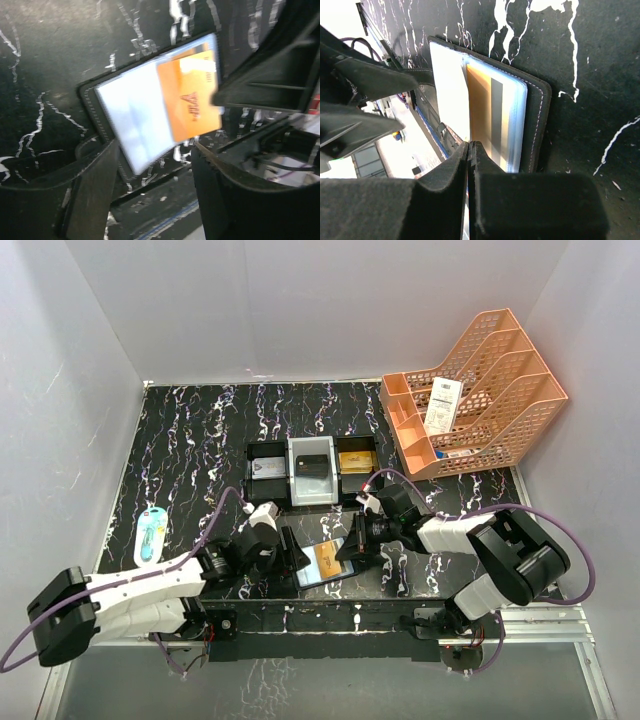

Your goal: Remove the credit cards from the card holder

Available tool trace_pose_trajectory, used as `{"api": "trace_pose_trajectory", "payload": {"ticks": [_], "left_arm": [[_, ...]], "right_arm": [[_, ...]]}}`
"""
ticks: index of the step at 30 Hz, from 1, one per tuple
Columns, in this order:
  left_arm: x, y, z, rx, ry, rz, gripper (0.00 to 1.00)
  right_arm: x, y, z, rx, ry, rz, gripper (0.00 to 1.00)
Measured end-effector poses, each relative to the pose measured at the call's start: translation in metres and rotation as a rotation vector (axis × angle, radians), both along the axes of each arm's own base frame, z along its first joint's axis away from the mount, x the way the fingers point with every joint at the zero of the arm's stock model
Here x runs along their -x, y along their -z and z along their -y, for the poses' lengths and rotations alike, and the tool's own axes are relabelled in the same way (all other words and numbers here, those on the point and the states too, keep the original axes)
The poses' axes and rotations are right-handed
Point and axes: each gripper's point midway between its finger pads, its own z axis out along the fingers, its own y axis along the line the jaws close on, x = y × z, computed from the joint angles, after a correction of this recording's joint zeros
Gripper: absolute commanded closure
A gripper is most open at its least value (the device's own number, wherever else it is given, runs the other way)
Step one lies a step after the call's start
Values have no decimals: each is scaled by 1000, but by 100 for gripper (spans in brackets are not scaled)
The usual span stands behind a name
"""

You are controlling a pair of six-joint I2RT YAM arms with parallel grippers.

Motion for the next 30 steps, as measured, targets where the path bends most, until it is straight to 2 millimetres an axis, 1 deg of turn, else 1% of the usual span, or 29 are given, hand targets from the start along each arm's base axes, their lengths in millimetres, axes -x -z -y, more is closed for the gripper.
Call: {"api": "trace_pose_trajectory", "payload": {"ticks": [2, 5, 8, 10, 13, 14, 19, 21, 23, 27, 30], "left_arm": [[-3, -14, 4, 48, 5, 34, 37], [-6, -32, 11, 112, 19, 79, 38], [-7, -40, 23, 161, 49, 95, 43], [-7, -40, 31, 179, 72, 93, 50], [-5, -26, 40, 164, 101, 62, 65], [-3, -19, 42, 153, 110, 49, 68], [2, 12, 40, 67, 118, -11, 85], [3, 23, 36, 31, 111, -32, 88], [2, 25, 35, 21, 99, -42, 89], [2, 27, 34, 7, 84, -48, 91], [1, 28, 33, 0, 73, -53, 92]], "right_arm": [[0, 0, 0, 1, 0, -1, 100], [1, 0, 0, 2, -3, -2, 100], [4, 1, -2, 5, -10, -3, 100], [6, 3, -3, 7, -15, -10, 100], [7, 5, -4, 12, -14, -25, 100], [7, 6, -4, 13, -13, -29, 100], [9, 8, -5, 18, -11, -41, 100], [9, 8, -5, 17, -12, -41, 100], [8, 7, -5, 16, -11, -41, 99], [8, 6, -7, 12, -10, -41, 88], [9, 4, -10, 11, -16, -39, 82]]}}
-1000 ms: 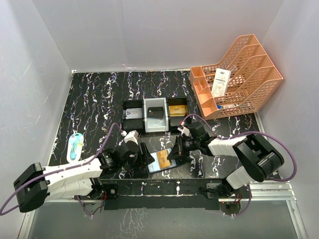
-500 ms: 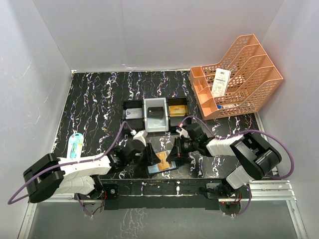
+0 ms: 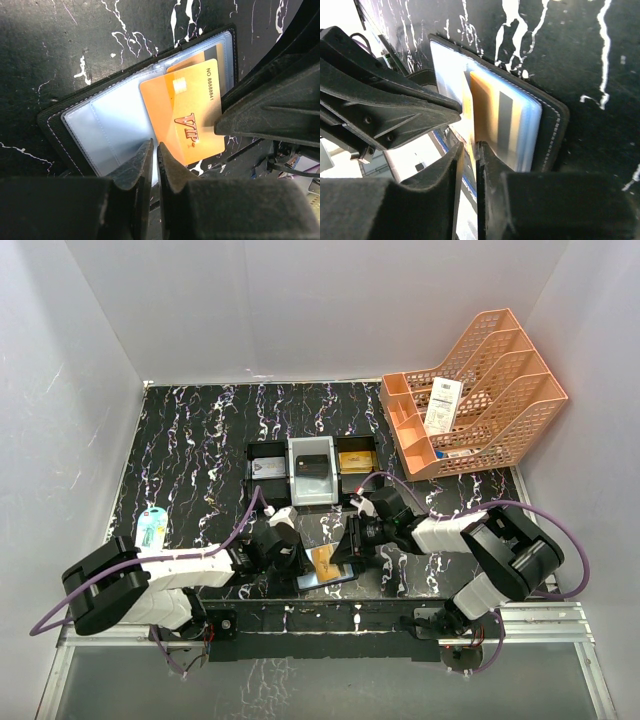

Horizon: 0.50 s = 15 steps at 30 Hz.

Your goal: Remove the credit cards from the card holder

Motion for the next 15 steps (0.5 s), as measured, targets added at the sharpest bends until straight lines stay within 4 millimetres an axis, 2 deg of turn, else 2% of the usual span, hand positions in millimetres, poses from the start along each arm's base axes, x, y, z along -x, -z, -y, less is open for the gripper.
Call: {"api": "trace_pose_trajectory", "payload": {"ticks": [7, 15], "left_arm": [[-1, 0, -3, -13, -16, 0, 93], [-1, 0, -7, -24, -26, -1, 93]], "right_arm": [[-2, -10, -13, -27, -21, 30, 81], [2, -2, -21, 11, -23, 25, 83]]}}
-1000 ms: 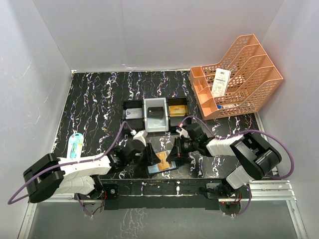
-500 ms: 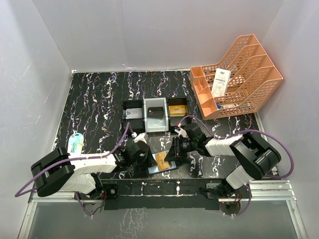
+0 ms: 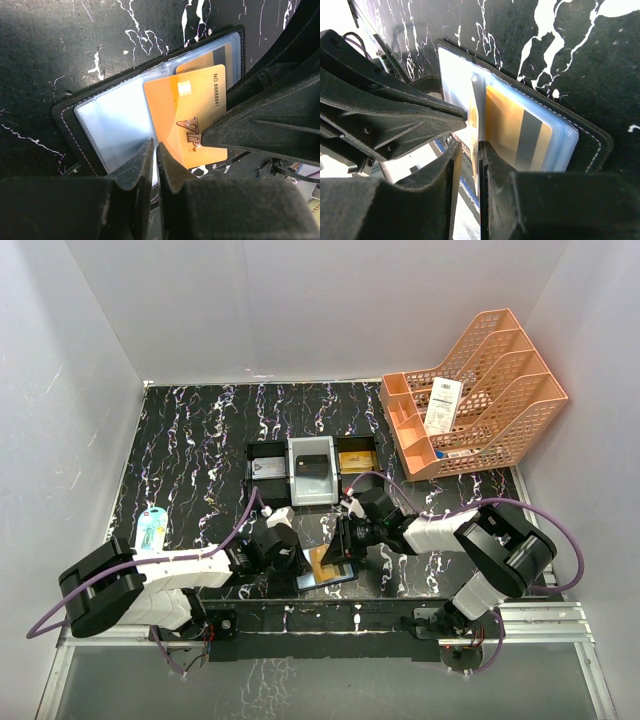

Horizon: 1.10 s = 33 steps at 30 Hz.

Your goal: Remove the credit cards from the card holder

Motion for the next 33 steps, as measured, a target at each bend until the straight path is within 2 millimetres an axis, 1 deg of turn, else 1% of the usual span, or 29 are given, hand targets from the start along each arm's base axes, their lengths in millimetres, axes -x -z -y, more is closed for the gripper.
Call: {"api": "trace_pose_trajectory", "payload": {"ticks": [4, 7, 12, 19, 24, 28, 30, 31, 33], "left_arm": [[0, 0, -1, -2, -2, 1, 93], [0, 0, -1, -1, -5, 1, 93], [0, 0, -1, 0, -5, 1, 93], [0, 0, -6, -11, -14, 5, 93], [1, 0, -13, -19, -28, 7, 93], [2, -1, -17, -24, -36, 12, 93], [2, -2, -18, -26, -39, 14, 89], [2, -2, -18, -26, -40, 15, 86], [2, -3, -19, -22, -39, 20, 76]], "right_arm": [[0, 1, -4, 13, 5, 13, 89], [-1, 2, -5, 22, 12, 21, 91], [-1, 4, -7, 35, 23, 26, 100], [-2, 3, -6, 54, 38, 24, 100], [-4, -10, -2, 53, 46, 49, 100], [-10, -22, 3, 59, 62, 85, 100], [-15, -27, 5, 65, 70, 107, 100], [-17, -28, 6, 69, 74, 115, 100], [-20, -30, 10, 77, 82, 126, 100]]}}
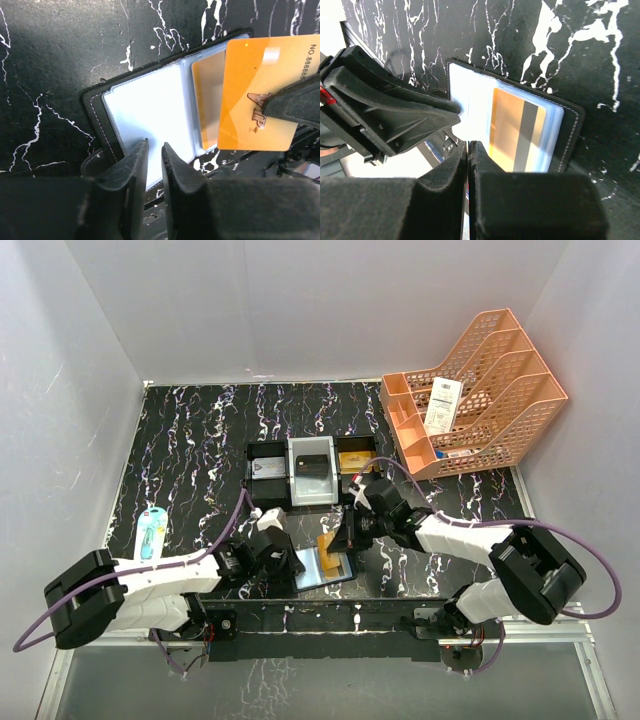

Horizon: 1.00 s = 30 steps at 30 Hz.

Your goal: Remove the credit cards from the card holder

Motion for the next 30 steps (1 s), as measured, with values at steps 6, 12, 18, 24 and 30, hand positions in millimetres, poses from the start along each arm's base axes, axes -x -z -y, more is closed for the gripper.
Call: {"api": "trace_pose_trajectory", "payload": {"ticks": [6, 12, 18, 24, 30], "left_arm": [[0, -21, 18, 121, 57, 47, 58], [-8, -47, 59, 226, 146, 81, 59], [-11, -26, 72, 211, 148, 41, 67], [-8, -6, 56, 150, 95, -1, 69], [-6, -7, 42, 151, 56, 6, 68]], "right_arm": [[-8, -7, 14, 32, 43, 46, 100], [-23, -25, 28, 59, 133, 152, 100], [-36, -48, 39, 44, 241, 240, 100], [-44, -56, 47, 50, 295, 288, 100], [-45, -51, 52, 72, 305, 300, 100]]}}
